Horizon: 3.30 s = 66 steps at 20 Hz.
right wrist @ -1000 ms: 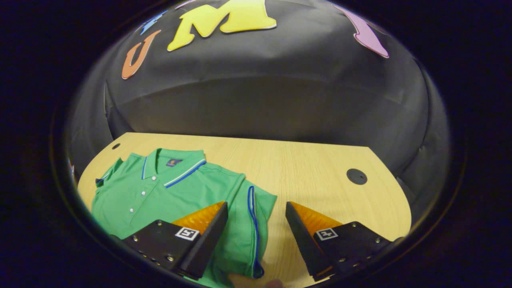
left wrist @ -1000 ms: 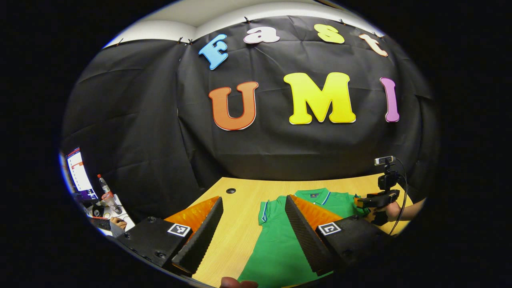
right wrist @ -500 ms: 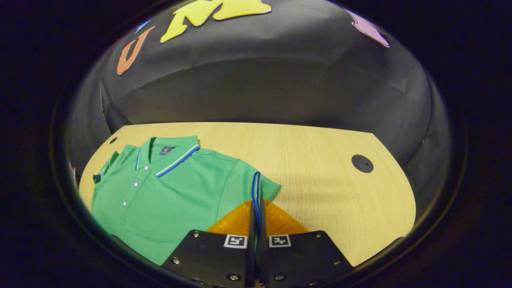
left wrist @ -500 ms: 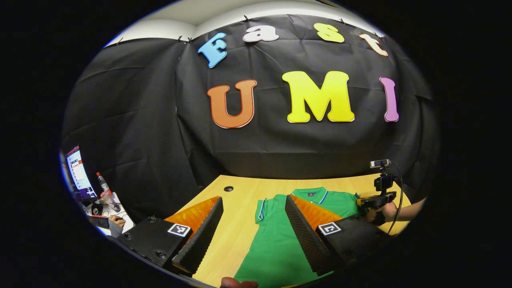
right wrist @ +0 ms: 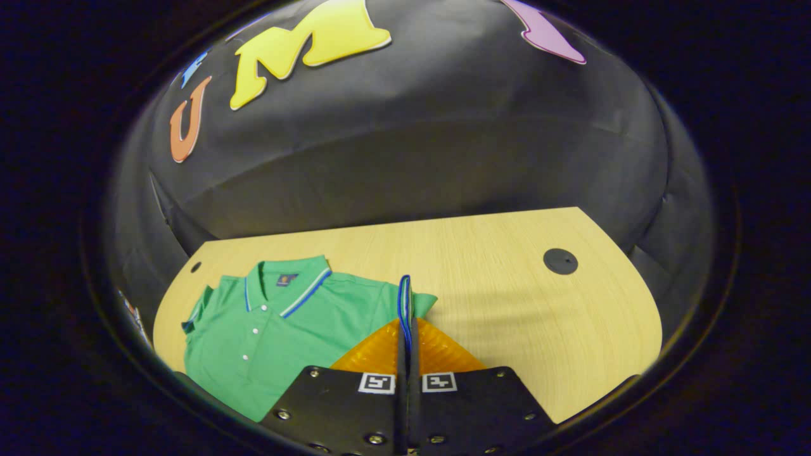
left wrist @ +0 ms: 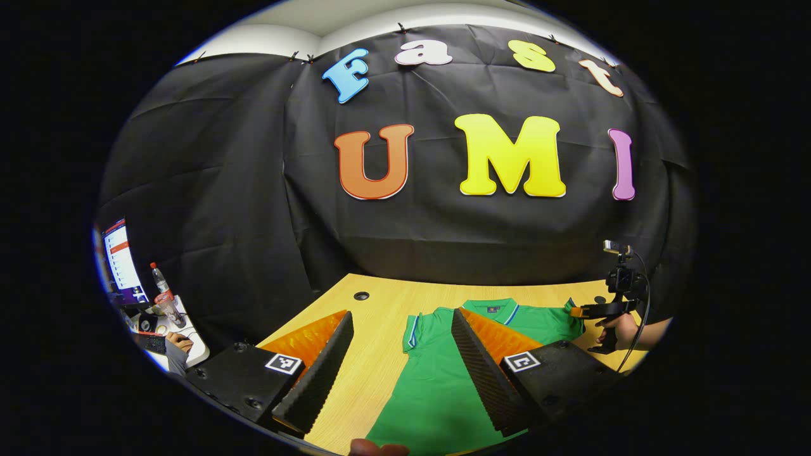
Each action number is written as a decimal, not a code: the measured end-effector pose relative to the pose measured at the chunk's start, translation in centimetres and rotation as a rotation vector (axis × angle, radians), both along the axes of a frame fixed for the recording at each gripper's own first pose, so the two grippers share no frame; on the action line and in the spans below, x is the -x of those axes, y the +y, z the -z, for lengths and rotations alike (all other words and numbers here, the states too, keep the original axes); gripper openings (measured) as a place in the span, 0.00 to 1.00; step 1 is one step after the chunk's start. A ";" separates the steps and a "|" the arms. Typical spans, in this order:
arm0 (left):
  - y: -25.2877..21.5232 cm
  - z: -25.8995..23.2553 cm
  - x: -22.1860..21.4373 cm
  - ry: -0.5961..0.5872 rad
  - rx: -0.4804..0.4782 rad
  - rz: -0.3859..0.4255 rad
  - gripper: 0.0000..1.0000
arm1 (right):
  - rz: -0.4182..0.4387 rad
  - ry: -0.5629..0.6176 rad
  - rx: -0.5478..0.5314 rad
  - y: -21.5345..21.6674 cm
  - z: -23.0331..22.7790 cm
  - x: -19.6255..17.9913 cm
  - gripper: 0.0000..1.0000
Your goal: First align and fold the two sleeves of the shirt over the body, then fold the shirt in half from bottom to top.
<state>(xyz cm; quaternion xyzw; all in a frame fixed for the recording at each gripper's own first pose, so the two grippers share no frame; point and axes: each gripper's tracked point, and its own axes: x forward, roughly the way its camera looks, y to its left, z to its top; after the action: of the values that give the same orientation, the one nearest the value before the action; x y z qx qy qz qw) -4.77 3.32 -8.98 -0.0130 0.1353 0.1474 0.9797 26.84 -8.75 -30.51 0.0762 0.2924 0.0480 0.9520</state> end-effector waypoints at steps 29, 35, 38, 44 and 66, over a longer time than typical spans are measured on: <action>8.5 1.1 -2.9 -0.072 0.095 0.119 1.00 | -0.025 -0.146 0.040 14.8 -13.2 8.0 0.94; 6.6 2.8 -6.9 -0.081 0.104 0.252 1.00 | -0.011 -0.239 0.079 12.1 -19.4 14.6 0.93; 5.7 4.8 -8.9 -0.060 0.117 0.297 1.00 | 0.000 -0.278 0.110 10.4 -21.6 17.7 0.93; 4.5 9.9 -12.5 0.007 0.105 0.356 1.00 | 0.032 -0.323 0.155 8.4 -24.0 20.6 0.93; 5.1 29.7 -21.2 0.353 0.091 0.421 0.87 | 0.093 -0.237 0.148 6.2 -22.1 24.1 0.93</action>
<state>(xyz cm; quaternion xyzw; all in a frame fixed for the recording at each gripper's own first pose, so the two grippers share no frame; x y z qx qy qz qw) 16.41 8.42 -38.70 -0.0027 0.3100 -0.0656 0.9485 2.73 -2.56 -8.46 0.0132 0.1767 -0.0091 0.9841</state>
